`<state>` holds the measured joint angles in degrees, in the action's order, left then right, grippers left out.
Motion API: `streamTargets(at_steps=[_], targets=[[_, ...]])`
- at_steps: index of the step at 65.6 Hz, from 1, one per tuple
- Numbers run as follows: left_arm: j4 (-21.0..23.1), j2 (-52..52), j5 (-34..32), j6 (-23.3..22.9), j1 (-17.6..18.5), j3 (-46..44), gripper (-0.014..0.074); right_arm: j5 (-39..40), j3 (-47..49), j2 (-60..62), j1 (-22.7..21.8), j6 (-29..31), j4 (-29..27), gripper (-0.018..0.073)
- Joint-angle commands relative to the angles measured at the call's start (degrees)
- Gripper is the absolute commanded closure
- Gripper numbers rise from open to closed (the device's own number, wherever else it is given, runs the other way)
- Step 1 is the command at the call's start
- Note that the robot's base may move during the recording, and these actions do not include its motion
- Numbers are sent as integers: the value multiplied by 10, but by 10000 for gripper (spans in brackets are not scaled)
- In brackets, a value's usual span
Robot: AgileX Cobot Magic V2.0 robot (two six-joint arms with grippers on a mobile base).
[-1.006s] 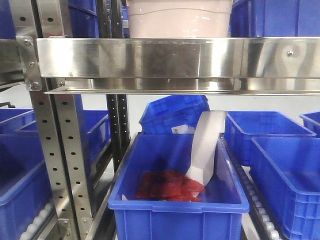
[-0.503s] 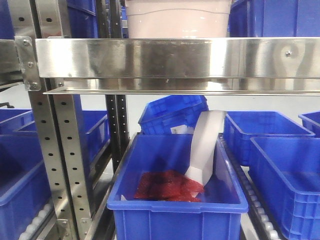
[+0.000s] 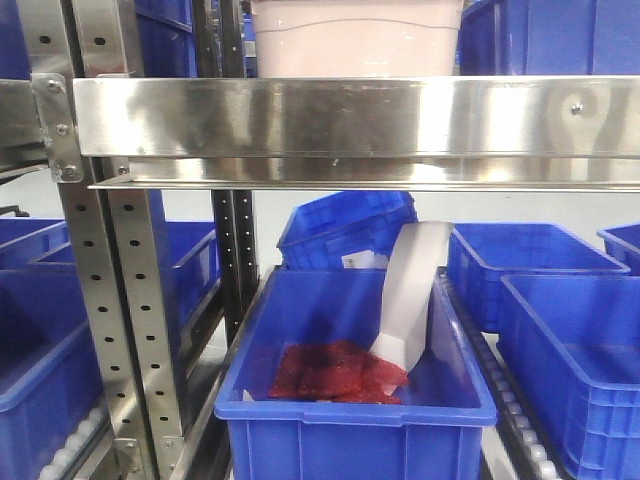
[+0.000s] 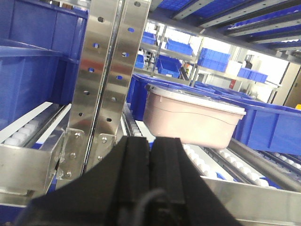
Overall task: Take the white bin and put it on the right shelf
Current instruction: 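Withdraw both open grippers from the bin toward the robot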
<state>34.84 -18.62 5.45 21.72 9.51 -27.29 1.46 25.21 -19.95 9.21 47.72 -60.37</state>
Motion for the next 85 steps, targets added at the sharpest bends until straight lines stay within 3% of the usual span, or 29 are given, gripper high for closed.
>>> streamTargets(at_steps=[1,65,68,79,85], targets=[[3,16,-42,-1,0,-6,722,24,8,12,0,5,-1,531],[3,20,-42,-1,0,-2,722,41,-3,13,0,5,1,531],[3,20,-42,-1,0,-2,722,42,-12,13,0,5,13,531],[3,20,-42,-1,0,-2,722,45,-53,14,-2,5,156,531],[3,20,-42,-1,0,-2,722,45,-68,27,-7,1,197,531]])
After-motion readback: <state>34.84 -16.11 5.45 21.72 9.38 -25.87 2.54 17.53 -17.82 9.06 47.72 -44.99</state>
